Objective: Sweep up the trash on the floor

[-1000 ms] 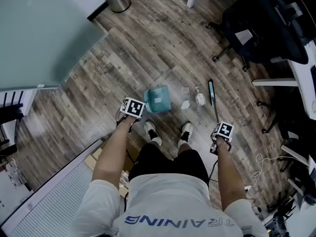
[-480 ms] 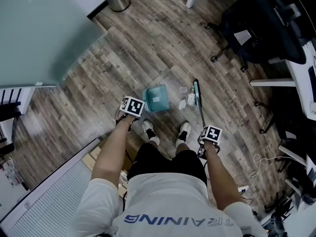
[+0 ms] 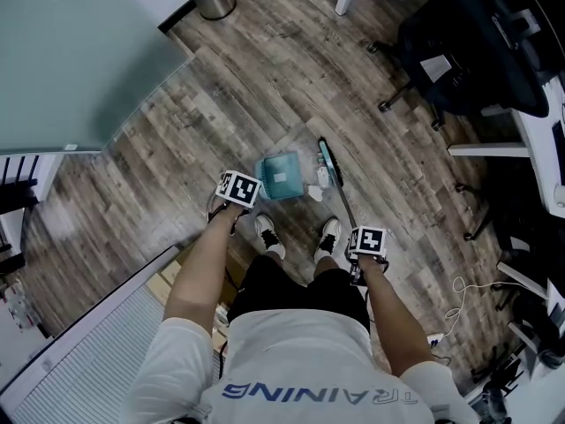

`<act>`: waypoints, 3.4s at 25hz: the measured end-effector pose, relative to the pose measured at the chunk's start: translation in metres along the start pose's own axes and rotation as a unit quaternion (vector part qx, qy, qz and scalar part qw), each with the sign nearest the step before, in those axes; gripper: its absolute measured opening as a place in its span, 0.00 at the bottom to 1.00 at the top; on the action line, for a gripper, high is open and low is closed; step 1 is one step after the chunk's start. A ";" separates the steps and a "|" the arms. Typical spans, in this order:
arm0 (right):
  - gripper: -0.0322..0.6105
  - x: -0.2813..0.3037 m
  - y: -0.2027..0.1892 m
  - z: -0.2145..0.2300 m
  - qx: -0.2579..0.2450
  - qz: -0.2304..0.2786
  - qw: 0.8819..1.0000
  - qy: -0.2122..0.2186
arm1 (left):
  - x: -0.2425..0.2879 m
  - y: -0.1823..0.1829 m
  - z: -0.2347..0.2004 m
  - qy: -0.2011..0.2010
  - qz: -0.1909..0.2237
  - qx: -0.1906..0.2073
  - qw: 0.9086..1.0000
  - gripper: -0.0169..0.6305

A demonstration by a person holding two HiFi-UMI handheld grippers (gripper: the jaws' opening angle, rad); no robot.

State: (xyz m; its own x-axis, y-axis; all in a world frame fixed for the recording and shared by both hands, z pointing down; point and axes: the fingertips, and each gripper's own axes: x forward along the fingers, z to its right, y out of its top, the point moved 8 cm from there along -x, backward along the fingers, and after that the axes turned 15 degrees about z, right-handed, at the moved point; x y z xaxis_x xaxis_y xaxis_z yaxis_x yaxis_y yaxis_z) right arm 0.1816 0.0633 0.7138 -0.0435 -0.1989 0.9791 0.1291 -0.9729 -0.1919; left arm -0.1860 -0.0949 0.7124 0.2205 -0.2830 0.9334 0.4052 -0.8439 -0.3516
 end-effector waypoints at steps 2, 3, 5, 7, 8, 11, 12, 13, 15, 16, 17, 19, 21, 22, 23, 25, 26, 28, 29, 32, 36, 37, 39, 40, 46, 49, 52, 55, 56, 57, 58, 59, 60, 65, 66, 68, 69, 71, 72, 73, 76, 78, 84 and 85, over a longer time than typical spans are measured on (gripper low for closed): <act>0.22 -0.001 0.005 -0.009 -0.015 0.003 1.000 0.016 | 0.000 0.001 0.000 0.000 0.000 0.000 1.000 0.18; 0.22 -0.001 0.007 -0.014 -0.023 0.004 0.999 0.024 | 0.000 0.001 -0.001 0.000 0.000 0.000 1.000 0.18; 0.22 -0.001 0.010 -0.025 -0.032 0.004 0.999 0.043 | 0.000 0.001 -0.001 0.000 0.000 0.000 1.000 0.18; 0.22 -0.001 0.011 -0.037 -0.030 0.000 0.998 0.064 | 0.001 0.001 -0.002 -0.001 0.000 0.000 1.000 0.18; 0.22 -0.001 0.010 -0.042 -0.025 -0.003 0.997 0.076 | 0.001 0.001 -0.002 -0.001 -0.001 0.000 1.000 0.18; 0.22 0.000 0.005 -0.056 0.004 -0.017 0.993 0.115 | 0.002 0.002 -0.002 0.000 0.001 0.001 1.000 0.18; 0.22 0.000 0.003 -0.060 0.017 -0.022 0.991 0.128 | 0.002 0.002 -0.002 0.000 0.001 0.000 1.000 0.18; 0.22 0.001 0.000 -0.065 0.033 -0.028 0.989 0.142 | 0.003 0.002 -0.002 -0.001 0.000 -0.001 1.000 0.18; 0.22 0.003 -0.006 -0.073 0.077 -0.043 0.981 0.170 | 0.002 0.002 -0.002 -0.001 -0.001 -0.001 1.000 0.18; 0.22 0.003 -0.009 -0.077 0.092 -0.049 0.978 0.180 | 0.002 0.002 -0.002 -0.001 -0.002 0.000 1.000 0.18; 0.22 0.003 -0.011 -0.081 0.093 -0.050 0.977 0.183 | 0.002 0.002 -0.003 -0.001 -0.002 0.000 1.000 0.18; 0.22 0.002 -0.012 -0.085 0.075 -0.047 0.980 0.180 | 0.002 0.003 -0.003 -0.001 -0.001 0.000 1.000 0.18; 0.22 0.003 -0.011 -0.084 0.068 -0.046 0.980 0.179 | 0.003 0.003 -0.003 -0.001 -0.001 0.000 1.000 0.18; 0.22 0.003 -0.010 -0.082 0.068 -0.047 0.980 0.180 | 0.003 0.003 -0.003 -0.001 -0.001 -0.001 1.000 0.18; 0.22 0.004 -0.009 -0.080 0.070 -0.048 0.980 0.182 | 0.003 0.003 -0.003 -0.002 -0.002 -0.001 1.000 0.18; 0.22 0.006 -0.006 -0.073 0.076 -0.050 0.978 0.185 | 0.003 0.002 -0.004 -0.002 -0.003 -0.001 1.000 0.18; 0.22 0.006 -0.004 -0.070 0.083 -0.051 0.978 0.187 | 0.003 0.003 -0.004 -0.001 -0.003 0.000 1.000 0.18; 0.22 0.006 -0.001 -0.061 0.108 -0.052 0.974 0.190 | 0.003 0.004 -0.004 0.000 -0.004 0.001 1.000 0.18; 0.22 0.006 0.000 -0.056 0.123 -0.050 0.972 0.191 | 0.004 0.005 -0.004 0.001 -0.005 0.002 1.000 0.18; 0.22 0.001 0.000 -0.039 0.155 -0.038 0.969 0.188 | 0.004 0.004 -0.004 0.000 -0.006 0.003 1.000 0.18; 0.22 -0.009 -0.003 -0.003 0.187 -0.018 0.968 0.165 | 0.003 0.004 -0.005 0.000 -0.004 0.004 1.000 0.18; 0.22 -0.011 -0.004 0.008 0.197 -0.013 0.968 0.157 | 0.004 0.005 -0.006 0.000 -0.004 0.004 1.000 0.18; 0.22 -0.017 -0.008 0.032 0.214 -0.002 0.967 0.138 | 0.004 0.005 -0.006 0.000 -0.006 0.004 1.000 0.18; 0.22 -0.020 -0.011 0.044 0.221 0.004 0.967 0.127 | 0.004 0.005 -0.006 0.000 -0.006 0.004 1.000 0.18; 0.22 -0.033 -0.028 0.103 0.246 0.020 0.968 0.042 | 0.003 0.005 -0.005 -0.001 -0.003 0.005 1.000 0.18; 0.22 -0.037 -0.037 0.117 0.232 0.015 0.973 0.001 | 0.004 0.004 -0.004 0.000 -0.003 0.005 1.000 0.18; 0.22 -0.037 -0.047 0.118 0.217 0.003 0.976 -0.023 | 0.004 0.004 -0.004 0.000 -0.004 0.006 1.000 0.18; 0.22 -0.032 -0.058 0.105 0.213 -0.001 0.977 -0.012 | 0.003 0.004 -0.004 0.001 -0.003 0.007 1.000 0.18; 0.22 -0.030 -0.060 0.097 0.211 -0.002 0.977 -0.007 | 0.003 0.004 -0.004 0.001 -0.003 0.007 1.000 0.18; 0.22 -0.028 -0.061 0.088 0.207 -0.004 0.978 -0.003 | 0.003 0.004 -0.005 0.001 -0.002 0.007 1.000 0.18; 0.22 -0.026 -0.061 0.079 0.205 -0.005 0.979 -0.001 | 0.002 0.004 -0.005 0.001 -0.002 0.007 1.000 0.18; 0.22 -0.023 -0.061 0.070 0.207 -0.007 0.978 0.001 | 0.002 0.004 -0.004 0.001 -0.002 0.006 1.000 0.18; 0.22 -0.021 -0.060 0.062 0.214 -0.008 0.977 0.004 | 0.002 0.004 -0.004 0.001 -0.002 0.006 1.000 0.18; 0.22 -0.012 -0.056 0.030 0.278 -0.013 0.959 0.045 | 0.002 0.003 -0.002 0.001 -0.001 0.006 1.000 0.18; 0.22 -0.010 -0.054 0.023 0.281 -0.015 0.958 0.057 | 0.002 0.002 -0.002 0.001 -0.001 0.005 1.000 0.18; 0.22 -0.006 -0.051 0.011 0.280 -0.021 0.956 0.086 | 0.002 0.003 -0.003 0.002 0.000 0.005 1.000 0.18; 0.22 -0.004 -0.049 0.004 0.278 -0.026 0.955 0.102 | 0.002 0.003 -0.003 0.002 0.000 0.006 1.000 0.18; 0.22 0.002 -0.045 -0.010 0.263 -0.034 0.955 0.129 | 0.002 0.003 -0.002 0.001 0.000 0.005 1.000 0.18; 0.22 0.004 -0.043 -0.018 0.248 -0.038 0.958 0.137 | 0.001 0.003 -0.002 0.001 0.000 0.005 1.000 0.18; 0.22 0.005 -0.040 -0.025 0.232 -0.041 0.961 0.142 | 0.001 0.002 -0.002 0.001 0.000 0.005 1.000 0.18; 0.22 0.006 -0.036 -0.046 0.221 -0.056 0.960 0.160 | 0.000 0.002 -0.002 0.001 0.001 0.005 1.000 0.18; 0.22 0.006 -0.035 -0.058 0.217 -0.065 0.958 0.174 | 0.000 0.001 -0.002 0.001 0.002 0.005 1.000 0.18; 0.22 0.001 -0.037 -0.070 0.175 -0.062 0.967 0.175 | -0.001 0.000 -0.003 0.001 0.000 0.006 1.000 0.18; 0.22 0.000 -0.036 -0.067 0.178 -0.062 0.966 0.175 | -0.001 0.001 -0.002 0.000 0.001 0.006 1.000 0.18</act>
State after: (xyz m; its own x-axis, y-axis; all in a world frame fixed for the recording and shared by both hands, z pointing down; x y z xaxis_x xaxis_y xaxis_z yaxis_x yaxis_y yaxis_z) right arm 0.1108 0.0908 0.7166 -0.4056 -0.1724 0.8976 0.4320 -0.9016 0.0220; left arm -0.1881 -0.0960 0.7110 0.2207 -0.2843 0.9330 0.4162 -0.8376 -0.3538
